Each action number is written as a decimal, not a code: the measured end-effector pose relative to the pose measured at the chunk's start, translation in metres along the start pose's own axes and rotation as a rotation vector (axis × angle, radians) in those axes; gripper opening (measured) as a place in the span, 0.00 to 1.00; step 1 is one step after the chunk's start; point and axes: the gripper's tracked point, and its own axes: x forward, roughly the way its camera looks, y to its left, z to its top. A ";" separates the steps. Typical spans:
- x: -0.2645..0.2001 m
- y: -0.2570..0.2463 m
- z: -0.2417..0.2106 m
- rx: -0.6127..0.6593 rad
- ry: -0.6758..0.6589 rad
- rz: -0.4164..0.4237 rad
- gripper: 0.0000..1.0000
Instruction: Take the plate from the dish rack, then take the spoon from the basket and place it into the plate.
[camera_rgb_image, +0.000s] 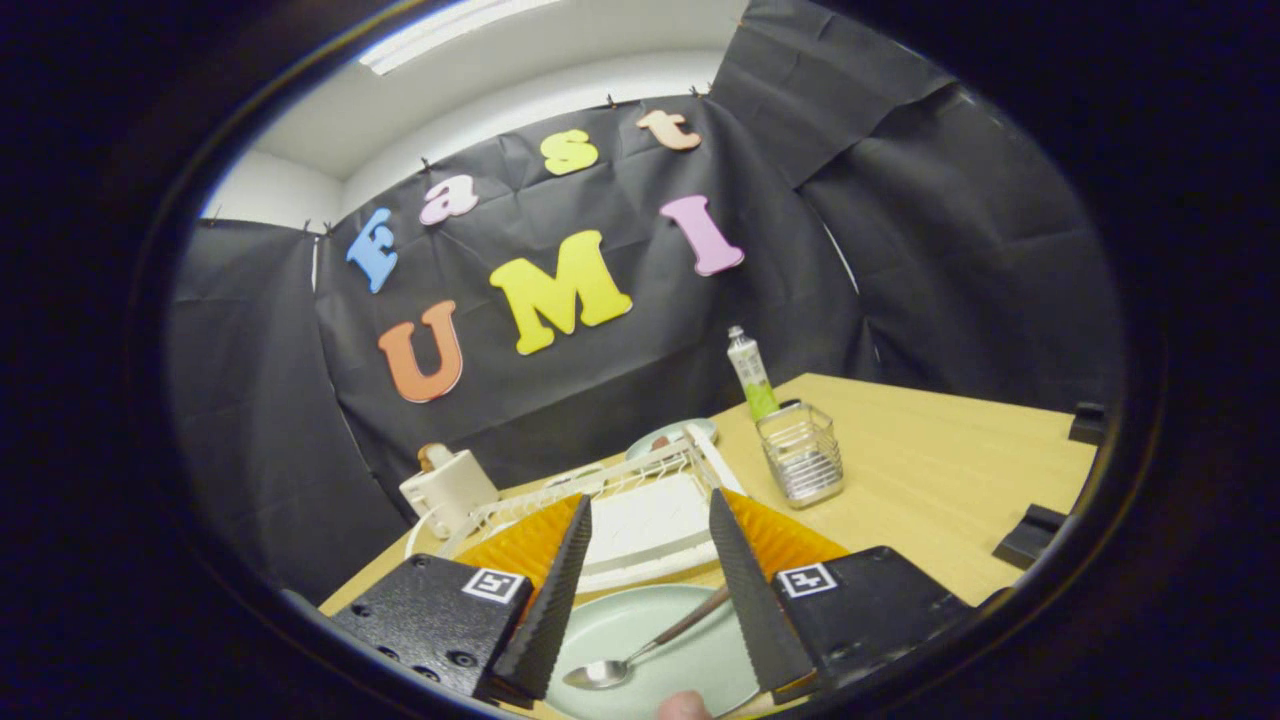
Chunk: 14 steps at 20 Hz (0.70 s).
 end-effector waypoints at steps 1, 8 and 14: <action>-0.002 0.000 0.007 -0.015 -0.026 0.002 0.81; -0.020 -0.008 0.045 -0.184 -0.107 0.016 0.91; -0.033 -0.009 0.061 -0.337 -0.119 0.009 0.93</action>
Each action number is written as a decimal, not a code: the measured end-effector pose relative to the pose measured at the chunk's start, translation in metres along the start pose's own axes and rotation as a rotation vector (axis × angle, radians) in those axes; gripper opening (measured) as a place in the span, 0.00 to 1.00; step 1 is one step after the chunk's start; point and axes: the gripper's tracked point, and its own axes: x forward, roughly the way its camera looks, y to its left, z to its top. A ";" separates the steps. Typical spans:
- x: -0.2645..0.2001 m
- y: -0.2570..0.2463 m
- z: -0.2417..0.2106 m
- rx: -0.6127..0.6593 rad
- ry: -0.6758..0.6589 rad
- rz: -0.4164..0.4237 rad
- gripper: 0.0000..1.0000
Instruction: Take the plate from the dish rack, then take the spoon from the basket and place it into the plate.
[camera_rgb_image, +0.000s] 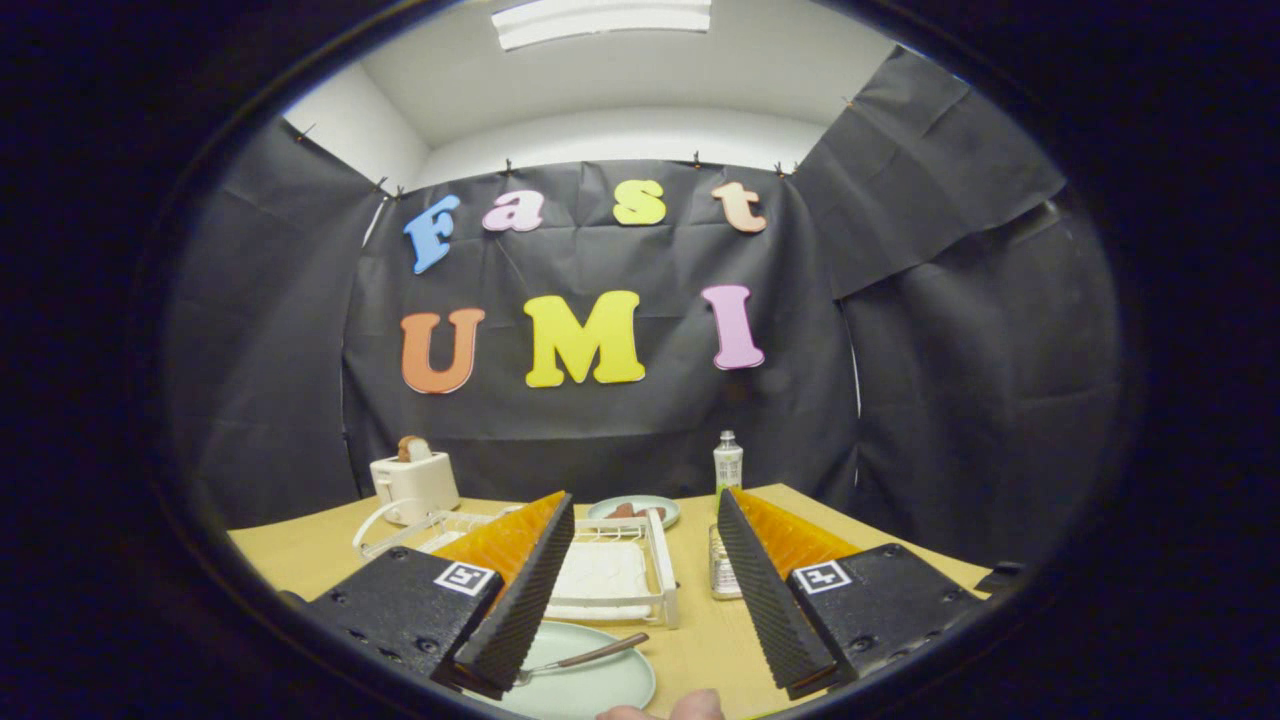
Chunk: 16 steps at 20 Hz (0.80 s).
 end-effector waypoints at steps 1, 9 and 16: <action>-0.003 0.001 -0.001 -0.016 0.003 0.005 0.93; -0.001 0.027 -0.023 -0.043 0.055 0.066 0.94; 0.006 0.024 -0.019 -0.045 0.050 0.050 0.94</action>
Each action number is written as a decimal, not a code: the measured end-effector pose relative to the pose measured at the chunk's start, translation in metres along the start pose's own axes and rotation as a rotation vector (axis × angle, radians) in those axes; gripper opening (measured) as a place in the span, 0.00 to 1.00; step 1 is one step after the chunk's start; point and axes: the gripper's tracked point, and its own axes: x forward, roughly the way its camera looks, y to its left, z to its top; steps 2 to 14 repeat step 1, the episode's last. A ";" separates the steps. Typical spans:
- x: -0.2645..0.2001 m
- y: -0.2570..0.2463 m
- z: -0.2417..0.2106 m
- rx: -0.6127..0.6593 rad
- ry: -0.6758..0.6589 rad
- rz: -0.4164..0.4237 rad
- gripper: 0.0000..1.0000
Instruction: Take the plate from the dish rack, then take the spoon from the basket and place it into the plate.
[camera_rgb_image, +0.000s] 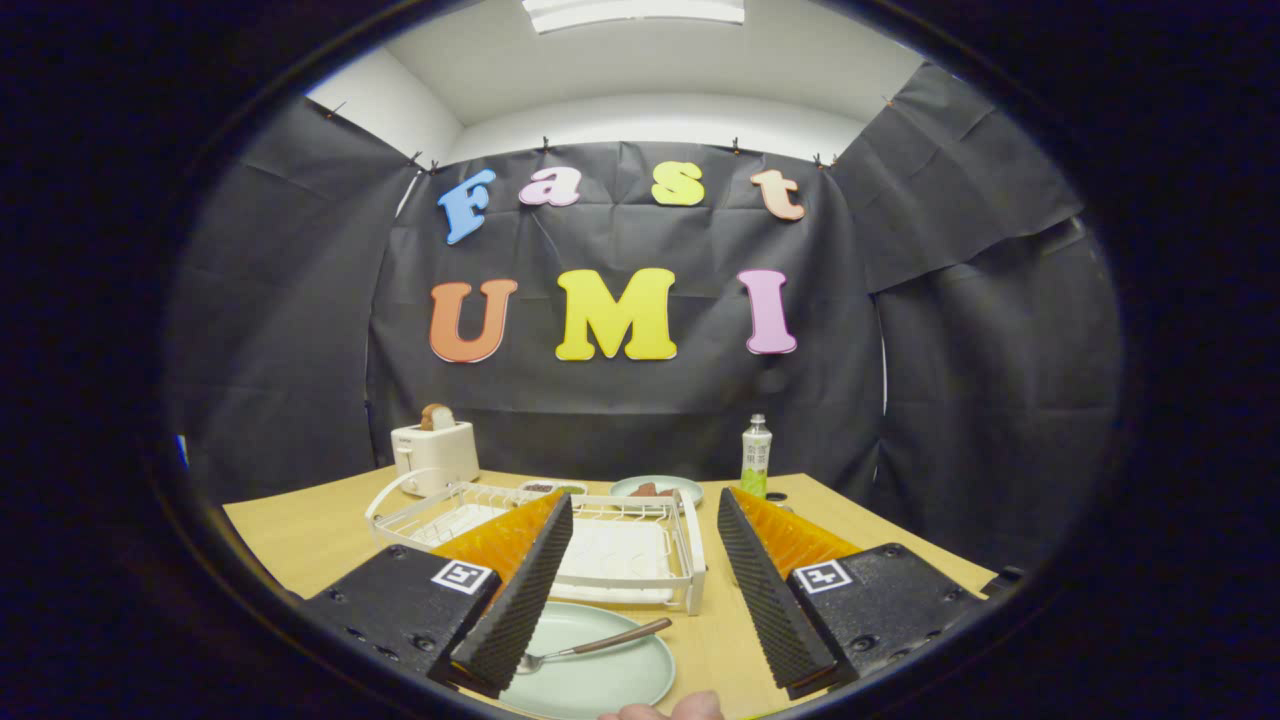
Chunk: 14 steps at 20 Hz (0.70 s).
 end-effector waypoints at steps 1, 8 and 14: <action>-0.001 0.000 0.000 -0.004 -0.002 -0.003 0.94; -0.001 0.000 0.000 -0.004 -0.002 -0.003 0.94; -0.001 0.000 0.000 -0.004 -0.002 -0.003 0.94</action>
